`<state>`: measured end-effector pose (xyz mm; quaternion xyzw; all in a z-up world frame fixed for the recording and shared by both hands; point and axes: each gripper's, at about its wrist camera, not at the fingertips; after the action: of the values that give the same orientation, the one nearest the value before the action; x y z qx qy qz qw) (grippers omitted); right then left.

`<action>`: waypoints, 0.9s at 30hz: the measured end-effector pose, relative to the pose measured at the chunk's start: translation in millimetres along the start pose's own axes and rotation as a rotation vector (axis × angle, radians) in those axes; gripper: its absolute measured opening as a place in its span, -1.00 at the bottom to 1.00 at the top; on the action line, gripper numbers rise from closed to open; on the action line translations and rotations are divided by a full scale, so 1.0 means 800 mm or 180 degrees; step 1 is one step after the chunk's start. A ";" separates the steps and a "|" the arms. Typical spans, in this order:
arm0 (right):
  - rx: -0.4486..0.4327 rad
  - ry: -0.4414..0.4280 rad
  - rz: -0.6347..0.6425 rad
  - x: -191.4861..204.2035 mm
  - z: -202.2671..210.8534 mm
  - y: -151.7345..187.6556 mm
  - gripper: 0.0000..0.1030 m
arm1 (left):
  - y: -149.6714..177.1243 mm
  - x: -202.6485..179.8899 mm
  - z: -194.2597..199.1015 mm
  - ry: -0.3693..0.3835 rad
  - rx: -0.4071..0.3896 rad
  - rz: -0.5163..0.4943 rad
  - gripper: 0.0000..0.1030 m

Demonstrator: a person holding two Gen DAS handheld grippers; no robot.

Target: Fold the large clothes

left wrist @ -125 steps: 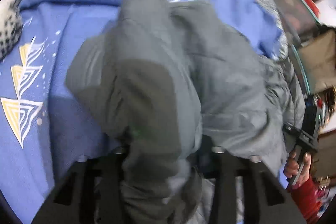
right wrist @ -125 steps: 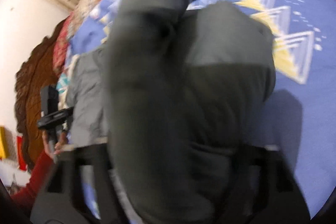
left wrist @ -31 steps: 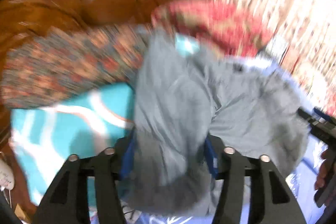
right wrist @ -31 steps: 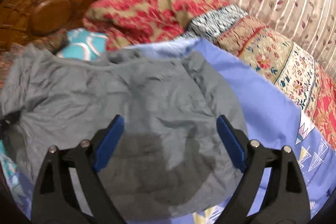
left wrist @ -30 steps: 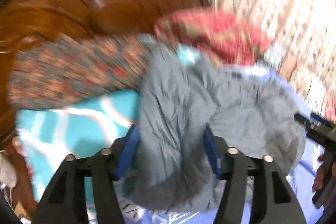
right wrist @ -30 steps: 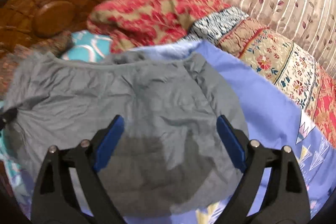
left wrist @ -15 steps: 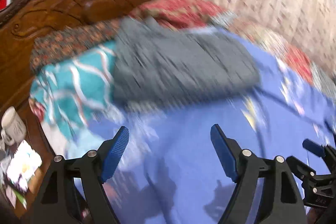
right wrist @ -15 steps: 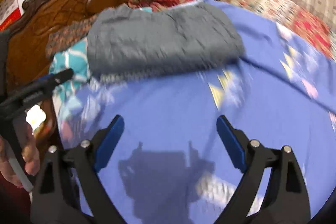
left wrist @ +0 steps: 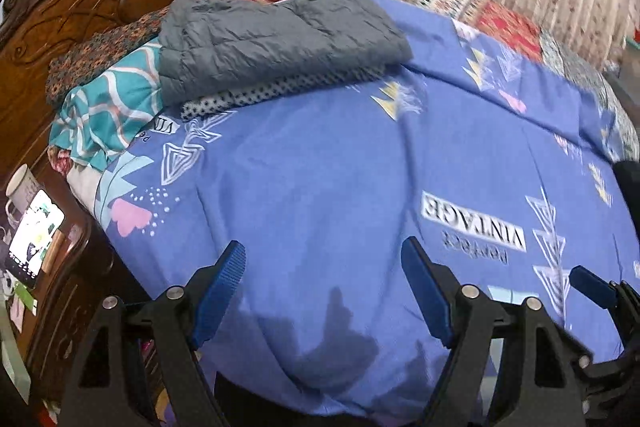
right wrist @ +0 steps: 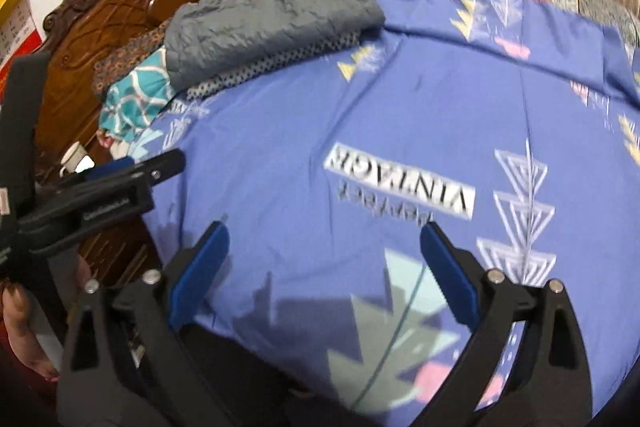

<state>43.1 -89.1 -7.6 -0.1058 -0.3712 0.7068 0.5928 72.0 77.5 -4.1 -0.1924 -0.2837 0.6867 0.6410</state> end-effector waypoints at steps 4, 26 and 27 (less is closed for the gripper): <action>-0.0037 0.0013 -0.0038 -0.010 0.014 0.012 0.80 | 0.013 -0.021 0.011 -0.0028 -0.0001 -0.0129 0.87; -0.0028 0.0112 -0.0453 -0.060 0.021 0.025 0.88 | 0.008 -0.050 0.019 -0.0372 -0.0186 -0.0318 0.99; -0.0025 0.0111 -0.0439 -0.058 0.021 0.024 0.88 | 0.008 -0.049 0.017 -0.0372 -0.0169 -0.0317 0.99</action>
<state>31.5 -139.0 -22.3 -0.0946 -0.3700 0.6609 0.6461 62.4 36.9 -1.7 -0.1545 -0.3479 0.6563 0.6515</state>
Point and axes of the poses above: each gripper's, at about its wrist camera, not at the fingertips, and z roughly against the way its jaws point, x to its left, y to its underside, and after that the axes turned 6 degrees about -y, right-handed
